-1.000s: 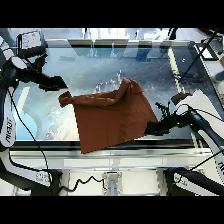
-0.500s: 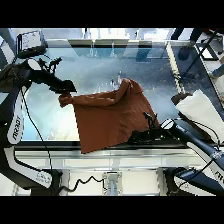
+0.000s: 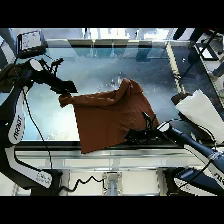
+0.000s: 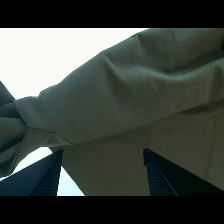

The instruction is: Fold the shirts.

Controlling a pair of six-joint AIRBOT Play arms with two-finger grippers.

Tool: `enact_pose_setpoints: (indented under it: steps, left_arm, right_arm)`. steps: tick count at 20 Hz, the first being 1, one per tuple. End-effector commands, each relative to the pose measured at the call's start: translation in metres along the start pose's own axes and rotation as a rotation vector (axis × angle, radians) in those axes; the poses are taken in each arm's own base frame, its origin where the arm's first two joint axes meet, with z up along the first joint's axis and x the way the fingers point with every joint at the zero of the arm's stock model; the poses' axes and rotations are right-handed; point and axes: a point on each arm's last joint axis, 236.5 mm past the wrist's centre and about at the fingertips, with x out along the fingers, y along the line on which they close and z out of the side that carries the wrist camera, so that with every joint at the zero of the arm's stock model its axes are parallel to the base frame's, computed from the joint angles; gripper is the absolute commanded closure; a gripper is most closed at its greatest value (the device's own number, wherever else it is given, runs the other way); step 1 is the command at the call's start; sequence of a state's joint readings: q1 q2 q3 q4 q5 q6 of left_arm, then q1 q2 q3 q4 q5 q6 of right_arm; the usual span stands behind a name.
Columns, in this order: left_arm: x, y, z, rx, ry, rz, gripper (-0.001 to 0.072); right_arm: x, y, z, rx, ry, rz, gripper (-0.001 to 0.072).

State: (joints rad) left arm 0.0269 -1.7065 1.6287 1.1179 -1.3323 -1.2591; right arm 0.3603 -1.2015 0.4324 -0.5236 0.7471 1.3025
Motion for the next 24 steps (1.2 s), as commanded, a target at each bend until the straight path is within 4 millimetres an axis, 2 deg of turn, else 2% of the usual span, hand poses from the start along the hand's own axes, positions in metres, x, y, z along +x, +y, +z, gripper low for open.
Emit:
enact_pose_setpoints:
  steps: [1, 2, 7, 9, 11, 13, 15, 16, 17, 19, 20, 21, 22, 24]
  left_arm:
    - [0.000, 0.000, 0.001, 0.004, -0.004, 0.002, 0.0169]
    - [0.000, 0.000, 0.001, 0.004, -0.003, 0.002, 0.0170]
    - [0.000, 0.002, 0.002, 0.004, -0.006, 0.007, 0.0171]
    - [0.000, 0.001, 0.001, 0.004, -0.005, 0.007, 0.0171]
    - [0.000, 0.002, 0.002, 0.004, -0.006, 0.007, 0.0171]
    - [0.000, 0.001, 0.001, 0.004, -0.005, 0.007, 0.0171]
    - [0.000, 0.002, 0.001, 0.004, -0.005, 0.007, 0.0171]
    - [0.000, 0.001, 0.001, 0.004, -0.001, 0.006, 0.0171]
    - [0.001, 0.001, -0.002, 0.003, 0.009, 0.002, 0.0171]
    - [0.006, 0.002, -0.013, 0.000, 0.060, -0.006, 0.0156]
    - [0.009, 0.002, -0.022, 0.000, 0.102, -0.007, 0.0120]
    - [0.012, 0.006, -0.034, 0.001, 0.159, 0.001, 0.0119]
    - [0.013, 0.010, -0.046, -0.003, 0.213, 0.013, 0.0117]
    - [0.016, 0.025, -0.052, -0.010, 0.242, 0.070, 0.0088]
  right_arm:
    - [0.001, 0.000, 0.004, 0.019, -0.019, 0.001, 0.0653]
    - [0.001, 0.000, 0.005, 0.017, -0.024, -0.002, 0.0681]
    - [-0.001, -0.001, 0.018, -0.013, -0.076, -0.009, 0.0685]
    - [-0.012, 0.001, 0.040, -0.047, -0.183, -0.022, 0.0686]
    - [-0.041, 0.011, 0.073, -0.104, -0.311, -0.026, 0.0687]
    - [-0.088, 0.012, 0.109, -0.136, -0.434, -0.065, 0.0687]
    - [-0.145, -0.003, 0.137, -0.142, -0.528, -0.159, 0.0688]
    - [-0.168, -0.013, 0.141, -0.114, -0.531, -0.189, 0.0687]
    - [-0.179, -0.018, 0.135, -0.090, -0.488, -0.191, 0.0684]
    - [-0.182, -0.027, 0.110, -0.104, -0.359, -0.188, 0.0674]
    - [-0.178, -0.029, 0.099, -0.117, -0.310, -0.182, 0.0627]
    - [-0.173, -0.031, 0.091, -0.119, -0.276, -0.179, 0.0549]
    - [-0.167, -0.034, 0.084, -0.108, -0.250, -0.174, 0.0509]
    - [-0.153, -0.042, 0.065, -0.073, -0.188, -0.162, 0.0501]
